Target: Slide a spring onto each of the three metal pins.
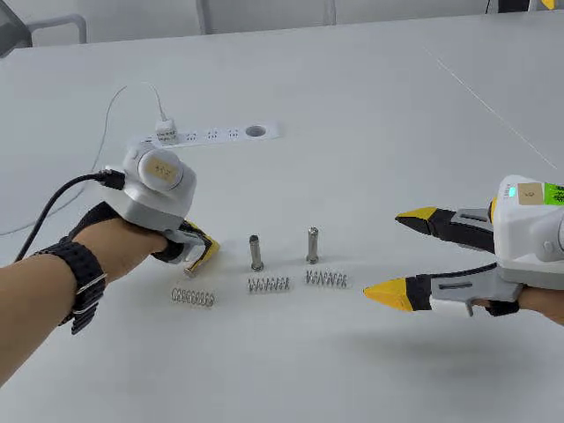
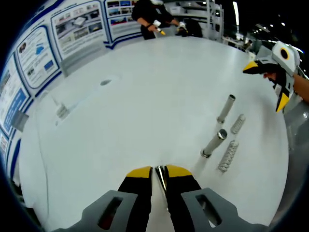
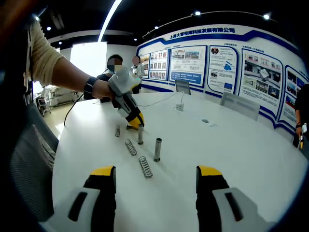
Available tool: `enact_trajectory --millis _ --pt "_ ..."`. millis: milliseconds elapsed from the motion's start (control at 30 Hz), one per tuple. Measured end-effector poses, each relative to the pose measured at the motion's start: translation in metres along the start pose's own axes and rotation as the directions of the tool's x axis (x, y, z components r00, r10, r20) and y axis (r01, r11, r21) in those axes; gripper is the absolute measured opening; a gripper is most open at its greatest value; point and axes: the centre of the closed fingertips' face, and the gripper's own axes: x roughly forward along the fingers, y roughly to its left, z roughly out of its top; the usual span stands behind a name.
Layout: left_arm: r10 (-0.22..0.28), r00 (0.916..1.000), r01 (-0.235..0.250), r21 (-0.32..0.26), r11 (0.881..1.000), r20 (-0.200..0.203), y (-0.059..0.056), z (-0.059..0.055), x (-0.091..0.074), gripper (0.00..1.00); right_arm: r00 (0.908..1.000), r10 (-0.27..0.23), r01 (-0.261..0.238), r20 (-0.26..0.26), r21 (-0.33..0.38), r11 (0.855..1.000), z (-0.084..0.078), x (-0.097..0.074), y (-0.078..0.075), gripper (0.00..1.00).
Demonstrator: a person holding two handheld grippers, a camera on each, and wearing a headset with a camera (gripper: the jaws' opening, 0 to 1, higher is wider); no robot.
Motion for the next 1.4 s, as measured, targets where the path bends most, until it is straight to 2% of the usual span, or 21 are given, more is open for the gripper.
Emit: enact_trajectory --millis 533,800,1067,1233,1267,1300,1333,1400 --pt "0.006 0.9984 -0.007 -0.022 1.0 -0.057 0.0 -0.006 0.005 0.1 1.0 -0.001 0.001 -0.009 -0.004 1.0 -0.002 0.0 0.0 0.68" --pt "0.014 0.9983 -0.015 -0.028 0.999 -0.057 0.0 -0.006 0.006 0.09 0.9999 0.0 0.0 -0.011 -0.003 1.0 -0.003 0.0 0.0 0.68" --pt "0.013 0.9982 -0.016 -0.058 0.998 -0.058 0.0 -0.006 0.004 0.08 0.9999 -0.002 0.002 -0.011 0.0 1.0 -0.003 -0.001 -0.001 0.68" --pt "0.015 0.999 -0.017 -0.068 0.998 -0.042 0.002 -0.002 -0.003 0.07 0.9999 0.001 -0.001 -0.017 0.0 1.0 -0.005 0.0 -0.001 0.68" --pt "0.012 0.9995 -0.014 -0.073 0.997 -0.031 0.002 0.0 -0.005 0.06 0.9998 0.002 -0.002 -0.018 0.0 1.0 -0.005 0.0 0.0 0.68" --pt "0.023 0.9997 -0.024 -0.071 0.997 -0.011 0.004 0.004 -0.007 0.01 0.9998 0.003 -0.003 -0.018 0.0 1.0 -0.006 0.001 0.0 0.68" --pt "0.017 0.9998 -0.018 -0.085 0.996 -0.012 0.003 0.004 -0.01 0.01 0.9998 0.003 -0.003 -0.018 -0.001 1.0 -0.006 0.001 0.0 0.68" --pt "0.017 0.9997 -0.018 -0.072 0.997 -0.015 0.003 0.002 -0.012 0.01 0.9998 0.007 -0.007 -0.018 -0.001 1.0 -0.005 0.002 0.001 0.68"
